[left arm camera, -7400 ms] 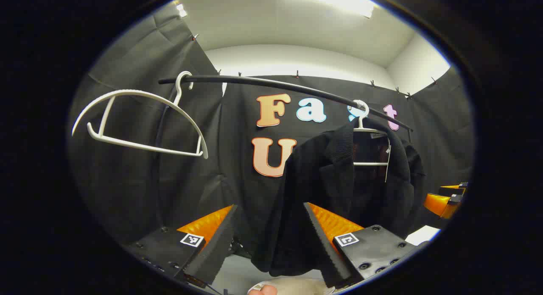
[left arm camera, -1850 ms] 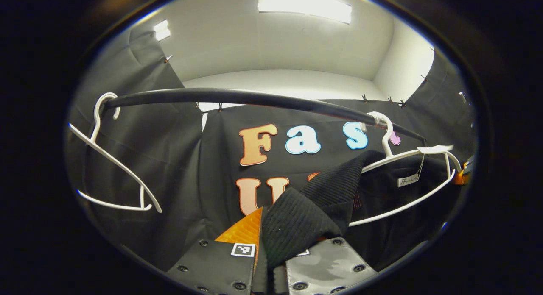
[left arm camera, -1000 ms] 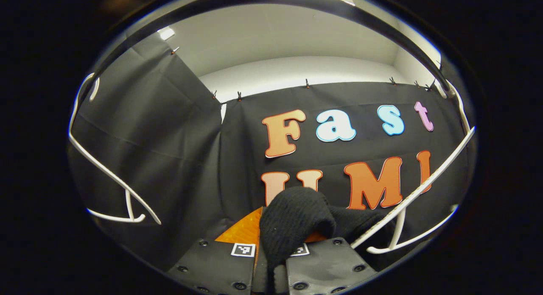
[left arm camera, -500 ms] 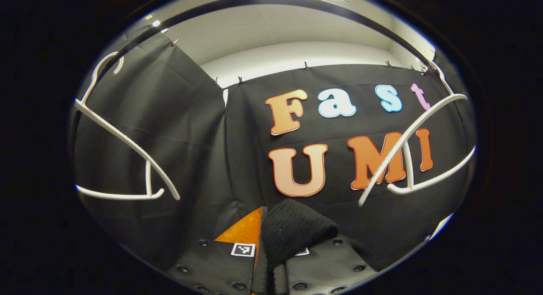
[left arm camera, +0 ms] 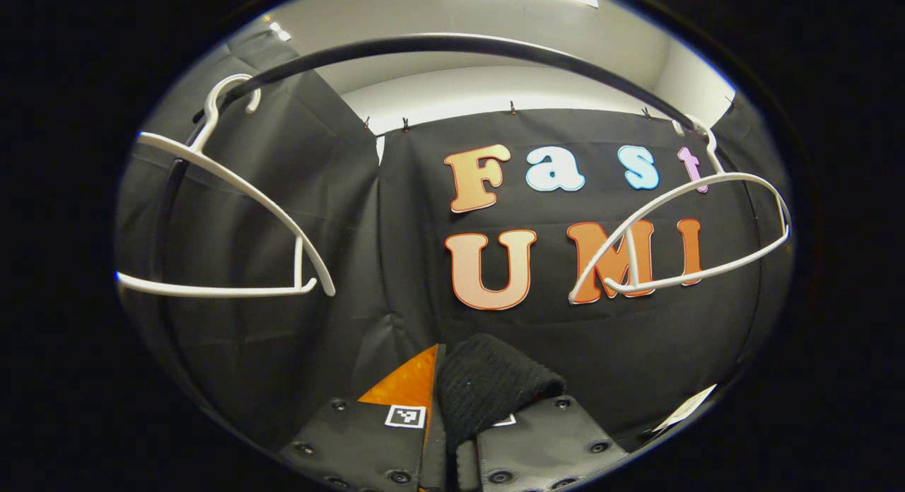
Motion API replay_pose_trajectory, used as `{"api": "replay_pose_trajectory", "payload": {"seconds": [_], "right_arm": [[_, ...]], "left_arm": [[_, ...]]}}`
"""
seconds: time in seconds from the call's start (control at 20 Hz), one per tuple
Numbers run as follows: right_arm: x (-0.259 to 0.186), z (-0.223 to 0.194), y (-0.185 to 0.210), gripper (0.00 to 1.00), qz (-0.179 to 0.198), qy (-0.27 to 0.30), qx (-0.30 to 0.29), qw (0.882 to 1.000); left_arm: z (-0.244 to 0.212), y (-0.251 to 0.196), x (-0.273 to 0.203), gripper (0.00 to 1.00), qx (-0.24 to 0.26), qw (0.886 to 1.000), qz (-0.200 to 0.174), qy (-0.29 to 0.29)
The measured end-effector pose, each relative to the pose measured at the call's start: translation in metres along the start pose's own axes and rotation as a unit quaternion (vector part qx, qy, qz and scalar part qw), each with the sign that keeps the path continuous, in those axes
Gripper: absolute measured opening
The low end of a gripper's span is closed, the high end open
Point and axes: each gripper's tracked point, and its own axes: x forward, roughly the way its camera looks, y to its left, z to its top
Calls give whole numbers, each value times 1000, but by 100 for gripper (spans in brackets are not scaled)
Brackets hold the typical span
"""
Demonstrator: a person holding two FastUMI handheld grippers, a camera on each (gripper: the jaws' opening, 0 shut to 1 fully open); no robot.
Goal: Grasp the clothes on the hanger with both hands and then place them into the laundry hamper below.
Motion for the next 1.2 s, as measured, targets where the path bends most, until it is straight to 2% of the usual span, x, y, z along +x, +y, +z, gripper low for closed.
{"api": "replay_pose_trajectory", "payload": {"seconds": [0.2,0.5,0.7,0.85,1.2], "right_arm": [[-9,-5,33,0,31,3,8,999],[-19,-49,69,0,66,49,5,997],[-19,-93,96,1,86,92,2,992],[-18,-140,107,1,94,141,7,986],[-23,-242,115,2,91,243,15,966]], "left_arm": [[-26,-5,-39,14,9,1000,-9,23],[-106,5,-84,14,-10,992,-15,122],[-162,-4,-117,14,0,984,-37,172],[-209,-6,-132,14,22,975,-45,217],[-300,13,-151,14,20,942,-33,334]]}}
